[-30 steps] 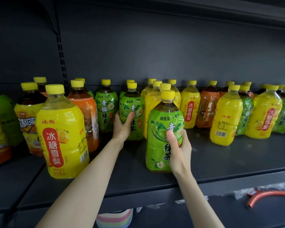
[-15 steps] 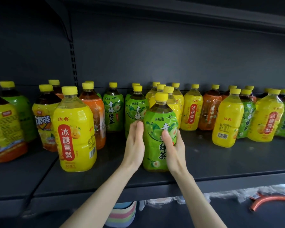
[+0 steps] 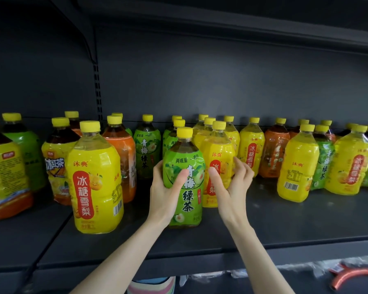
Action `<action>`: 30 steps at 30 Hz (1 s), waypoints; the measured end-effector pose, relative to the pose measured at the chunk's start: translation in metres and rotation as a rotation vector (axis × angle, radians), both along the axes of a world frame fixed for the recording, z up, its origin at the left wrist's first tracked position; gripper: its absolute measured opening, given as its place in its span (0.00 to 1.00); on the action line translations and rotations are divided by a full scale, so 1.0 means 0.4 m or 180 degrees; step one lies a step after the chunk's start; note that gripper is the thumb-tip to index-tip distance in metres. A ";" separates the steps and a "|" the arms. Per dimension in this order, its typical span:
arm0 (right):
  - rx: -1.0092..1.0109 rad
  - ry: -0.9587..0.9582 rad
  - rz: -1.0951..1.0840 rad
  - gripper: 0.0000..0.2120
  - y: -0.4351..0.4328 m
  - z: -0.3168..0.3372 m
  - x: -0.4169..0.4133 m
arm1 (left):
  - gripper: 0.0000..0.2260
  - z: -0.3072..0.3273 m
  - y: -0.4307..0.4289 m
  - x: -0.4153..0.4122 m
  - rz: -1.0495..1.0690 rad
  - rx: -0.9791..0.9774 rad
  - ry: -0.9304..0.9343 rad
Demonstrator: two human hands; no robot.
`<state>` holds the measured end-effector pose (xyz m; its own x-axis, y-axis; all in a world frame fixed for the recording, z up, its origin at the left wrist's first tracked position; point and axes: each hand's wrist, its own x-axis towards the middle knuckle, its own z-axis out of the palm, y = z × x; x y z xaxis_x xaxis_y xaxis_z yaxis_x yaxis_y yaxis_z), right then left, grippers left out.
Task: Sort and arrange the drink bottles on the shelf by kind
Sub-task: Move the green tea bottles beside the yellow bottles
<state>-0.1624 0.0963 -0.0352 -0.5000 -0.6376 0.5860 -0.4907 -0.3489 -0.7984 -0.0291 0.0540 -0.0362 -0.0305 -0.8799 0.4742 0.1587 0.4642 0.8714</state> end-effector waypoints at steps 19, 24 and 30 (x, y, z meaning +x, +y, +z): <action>0.0181 -0.0547 0.0955 0.43 -0.105 -0.020 -0.081 | 0.28 -0.003 -0.115 -0.031 0.0494 -0.0022 -0.0215; 0.0209 -0.0448 0.0869 0.44 -0.109 -0.021 -0.081 | 0.24 -0.004 -0.126 -0.035 0.0715 -0.0069 -0.0320; 0.0257 -0.0438 0.0822 0.46 -0.114 -0.024 -0.083 | 0.34 -0.010 -0.137 -0.036 0.0801 -0.0063 -0.0388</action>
<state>-0.1957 0.0508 -0.0449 -0.3866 -0.7958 0.4661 -0.2794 -0.3806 -0.8815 -0.0436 -0.0008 -0.0402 0.1298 -0.8576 0.4976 -0.0692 0.4928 0.8674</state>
